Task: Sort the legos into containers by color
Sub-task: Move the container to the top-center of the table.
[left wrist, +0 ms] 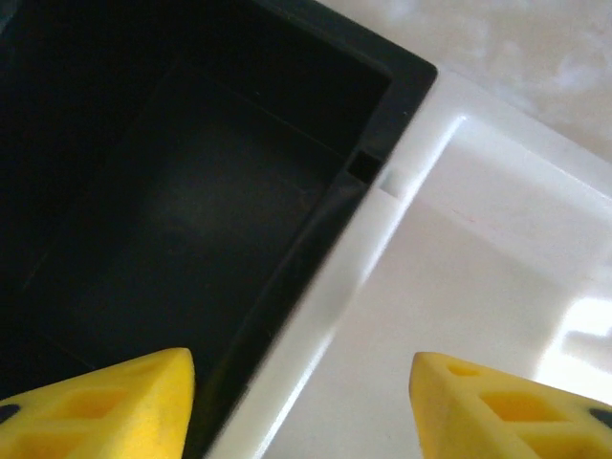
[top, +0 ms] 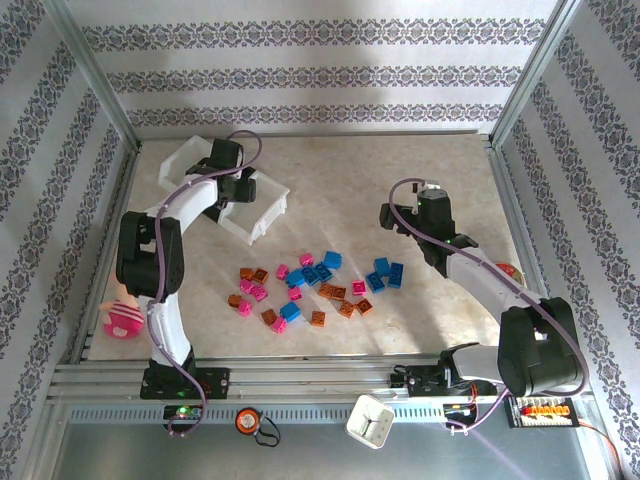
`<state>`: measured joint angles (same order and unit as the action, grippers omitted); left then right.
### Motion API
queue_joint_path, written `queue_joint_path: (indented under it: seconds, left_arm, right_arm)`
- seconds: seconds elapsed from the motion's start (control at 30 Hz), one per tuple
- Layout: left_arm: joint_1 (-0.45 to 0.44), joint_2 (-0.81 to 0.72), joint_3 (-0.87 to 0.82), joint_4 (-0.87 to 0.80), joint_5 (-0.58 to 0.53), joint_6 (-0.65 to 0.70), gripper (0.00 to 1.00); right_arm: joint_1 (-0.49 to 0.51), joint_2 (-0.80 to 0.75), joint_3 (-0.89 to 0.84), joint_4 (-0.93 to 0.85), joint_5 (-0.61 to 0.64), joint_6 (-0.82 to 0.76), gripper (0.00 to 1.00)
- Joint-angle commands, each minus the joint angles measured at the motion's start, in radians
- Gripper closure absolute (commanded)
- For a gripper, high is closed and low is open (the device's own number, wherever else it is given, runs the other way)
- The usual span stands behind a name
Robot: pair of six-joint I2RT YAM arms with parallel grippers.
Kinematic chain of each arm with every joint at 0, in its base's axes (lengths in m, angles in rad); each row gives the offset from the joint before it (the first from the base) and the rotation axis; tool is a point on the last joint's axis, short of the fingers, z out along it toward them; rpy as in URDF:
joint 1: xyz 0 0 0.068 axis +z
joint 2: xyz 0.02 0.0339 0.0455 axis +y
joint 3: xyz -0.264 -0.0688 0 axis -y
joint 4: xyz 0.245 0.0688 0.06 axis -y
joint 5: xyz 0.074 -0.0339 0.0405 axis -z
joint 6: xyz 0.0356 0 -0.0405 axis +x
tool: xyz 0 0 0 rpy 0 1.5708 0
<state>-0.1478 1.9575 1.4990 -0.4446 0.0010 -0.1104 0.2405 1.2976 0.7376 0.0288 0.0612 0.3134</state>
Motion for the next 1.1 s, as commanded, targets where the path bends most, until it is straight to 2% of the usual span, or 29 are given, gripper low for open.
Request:
queue_joint_path:
  seconds: [0.0, 0.13, 0.33, 0.47, 0.63, 0.8, 1.07]
  left_arm:
    - [-0.038, 0.042, 0.037, -0.072, -0.026, 0.029, 0.46]
    - [-0.069, 0.021, 0.043, -0.053, -0.102, 0.023, 0.43]
    - [-0.071, -0.073, 0.012, 0.023, -0.148, 0.027, 0.38]
    - [-0.047, -0.004, 0.097, -0.083, -0.165, 0.026, 0.39]
    - [-0.046, 0.067, 0.116, -0.125, -0.13, 0.021, 0.41]
    - [-0.051, 0.12, 0.148, -0.161, -0.116, 0.004, 0.5]
    - [-0.145, 0.155, 0.237, -0.219, -0.083, -0.073, 0.77]
  right_arm:
    - [0.017, -0.028, 0.037, -0.044, -0.01, -0.033, 0.02]
    - [0.027, -0.025, 0.042, -0.053, -0.008, -0.039, 0.02]
    - [0.045, -0.018, 0.048, -0.074, -0.001, -0.063, 0.02]
    - [0.048, -0.018, 0.052, -0.083, 0.005, -0.054, 0.02]
    - [0.047, -0.017, 0.066, -0.108, 0.026, -0.048, 0.02]
    - [0.046, -0.022, 0.077, -0.119, 0.023, -0.021, 0.02]
    - [0.001, 0.008, 0.103, -0.143, -0.062, 0.082, 0.06]
